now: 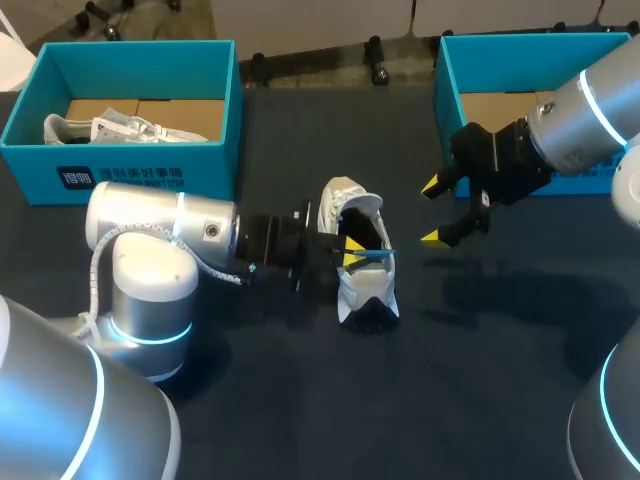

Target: Take the shoe out of the shoebox, open the shoe tongue, remove and reinsert the insole, then place the shoe into the shoebox

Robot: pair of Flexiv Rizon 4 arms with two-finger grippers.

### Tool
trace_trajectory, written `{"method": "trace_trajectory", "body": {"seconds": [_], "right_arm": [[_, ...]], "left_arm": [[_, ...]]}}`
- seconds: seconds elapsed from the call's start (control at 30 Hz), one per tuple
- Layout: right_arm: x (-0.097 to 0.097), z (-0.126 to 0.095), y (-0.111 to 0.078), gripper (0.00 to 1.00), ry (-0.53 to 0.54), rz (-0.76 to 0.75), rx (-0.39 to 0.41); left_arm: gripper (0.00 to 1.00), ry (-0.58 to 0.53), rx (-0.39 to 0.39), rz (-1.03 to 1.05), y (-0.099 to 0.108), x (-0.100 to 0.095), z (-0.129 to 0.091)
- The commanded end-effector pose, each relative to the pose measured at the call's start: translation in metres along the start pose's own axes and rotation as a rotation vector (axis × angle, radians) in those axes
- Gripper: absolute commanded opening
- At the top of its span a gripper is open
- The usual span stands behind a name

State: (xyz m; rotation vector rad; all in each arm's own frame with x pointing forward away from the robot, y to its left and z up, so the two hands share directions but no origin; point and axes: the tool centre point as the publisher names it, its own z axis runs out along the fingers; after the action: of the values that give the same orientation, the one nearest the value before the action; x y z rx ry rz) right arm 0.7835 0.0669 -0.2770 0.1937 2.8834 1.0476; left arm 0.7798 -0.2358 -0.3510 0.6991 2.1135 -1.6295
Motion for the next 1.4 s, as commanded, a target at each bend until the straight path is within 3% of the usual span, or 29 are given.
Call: {"method": "trace_trajectory", "body": {"seconds": [0.03, 0.23, 0.33, 0.37, 0.4, 0.5, 0.73, 0.87, 1.27, 1.4], "right_arm": [[0.0, 0.001, 0.0, 1.0, -0.001, 0.0, 0.002], [0.0, 0.001, 0.0, 1.0, -0.001, 0.0, 0.002], [0.0, 0.001, 0.0, 1.0, -0.001, 0.0, 0.002], [0.0, 0.001, 0.0, 1.0, -0.001, 0.0, 0.002], [0.0, 0.001, 0.0, 1.0, -0.001, 0.0, 0.002], [0.0, 0.001, 0.0, 1.0, -0.001, 0.0, 0.002], [0.0, 0.001, 0.0, 1.0, -0.001, 0.0, 0.002], [0.0, 0.001, 0.0, 1.0, -0.001, 0.0, 0.002], [0.0, 0.001, 0.0, 1.0, -0.001, 0.0, 0.002], [0.0, 0.001, 0.0, 1.0, -0.001, 0.0, 0.002]], "left_arm": [[0.0, 0.008, -0.018, 0.009, 0.005, -0.004, 0.005], [0.0, 0.004, -0.045, 0.033, 0.011, -0.006, 0.005], [0.0, 0.004, -0.031, 0.051, 0.0, -0.004, 0.0], [0.14, 0.0, -0.024, 0.049, -0.004, -0.004, -0.001], [0.41, 0.0, -0.021, 0.051, -0.006, -0.003, -0.002], [0.73, -0.011, -0.004, 0.054, -0.013, -0.003, -0.004], [0.38, -0.017, 0.015, 0.055, -0.02, -0.003, -0.004], [0.0, -0.006, 0.014, 0.054, -0.015, 0.0, -0.001], [0.0, 0.026, -0.062, 0.101, 0.012, -0.001, -0.002], [0.0, 0.025, -0.061, 0.101, 0.007, -0.002, -0.004]]}}
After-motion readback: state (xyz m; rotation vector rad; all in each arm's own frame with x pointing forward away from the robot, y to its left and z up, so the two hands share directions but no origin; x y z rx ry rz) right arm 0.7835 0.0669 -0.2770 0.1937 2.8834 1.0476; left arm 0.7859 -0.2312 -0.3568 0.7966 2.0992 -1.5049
